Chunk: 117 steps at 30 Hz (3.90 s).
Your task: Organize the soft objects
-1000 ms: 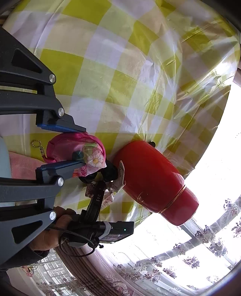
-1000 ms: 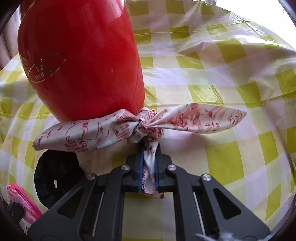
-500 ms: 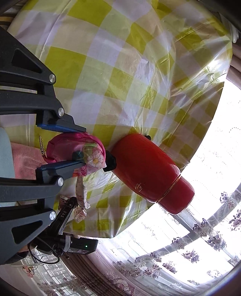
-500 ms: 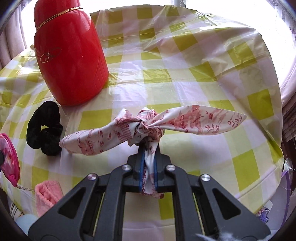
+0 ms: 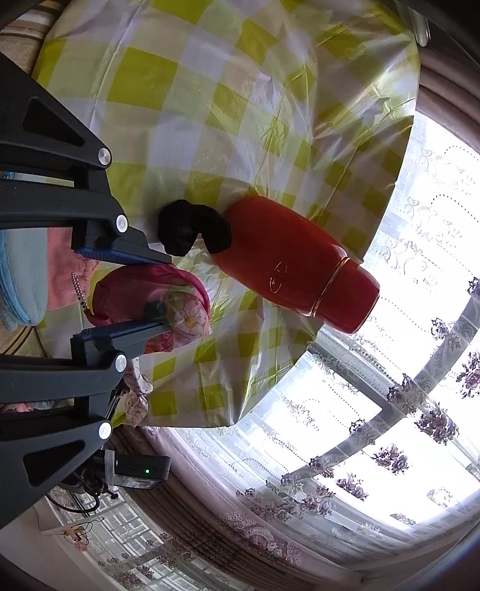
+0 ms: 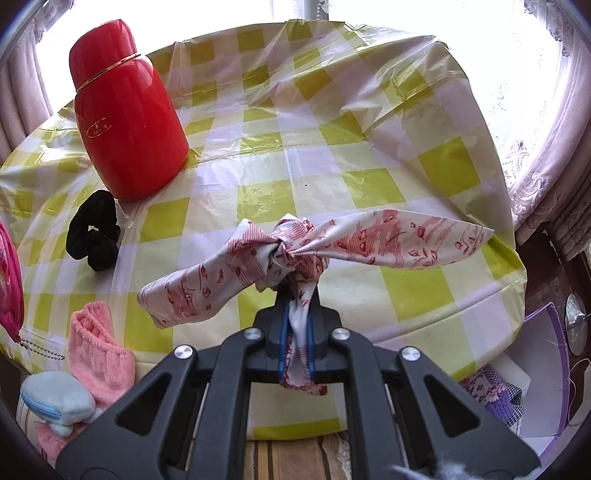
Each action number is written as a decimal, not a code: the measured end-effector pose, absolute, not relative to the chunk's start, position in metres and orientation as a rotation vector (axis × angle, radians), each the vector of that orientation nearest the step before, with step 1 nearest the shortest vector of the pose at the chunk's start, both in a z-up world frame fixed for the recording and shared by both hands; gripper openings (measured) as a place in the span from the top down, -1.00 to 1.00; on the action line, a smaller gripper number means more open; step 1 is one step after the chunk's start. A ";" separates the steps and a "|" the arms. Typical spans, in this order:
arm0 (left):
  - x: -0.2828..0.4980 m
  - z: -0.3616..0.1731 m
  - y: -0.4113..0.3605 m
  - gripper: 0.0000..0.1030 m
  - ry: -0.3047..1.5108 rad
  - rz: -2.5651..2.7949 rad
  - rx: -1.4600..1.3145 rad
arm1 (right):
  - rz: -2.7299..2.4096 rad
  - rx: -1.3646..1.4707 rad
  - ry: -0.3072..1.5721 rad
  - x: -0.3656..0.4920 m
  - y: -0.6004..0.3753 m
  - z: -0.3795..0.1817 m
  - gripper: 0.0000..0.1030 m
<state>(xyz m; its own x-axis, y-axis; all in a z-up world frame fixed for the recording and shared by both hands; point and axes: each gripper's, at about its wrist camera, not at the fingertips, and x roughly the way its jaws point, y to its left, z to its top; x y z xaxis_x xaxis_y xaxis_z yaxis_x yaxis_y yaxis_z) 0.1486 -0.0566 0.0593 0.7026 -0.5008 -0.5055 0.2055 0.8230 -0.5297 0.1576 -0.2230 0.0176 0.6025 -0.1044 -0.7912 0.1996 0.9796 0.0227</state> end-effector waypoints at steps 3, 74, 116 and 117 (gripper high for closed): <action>0.143 0.062 -0.075 0.44 0.693 -0.449 -0.444 | -0.191 0.123 0.891 0.142 -0.234 0.027 0.80; 0.099 0.057 -0.130 -0.33 0.892 -0.591 -0.302 | -0.393 0.243 1.042 0.029 -0.331 0.018 -0.13; 0.082 0.051 -0.047 -0.33 0.933 -0.355 -0.023 | -0.184 0.109 1.105 0.076 -0.226 0.012 -0.19; 0.083 0.051 -0.047 -0.33 0.938 -0.371 -0.015 | -0.178 0.104 1.104 0.077 -0.224 0.013 -0.19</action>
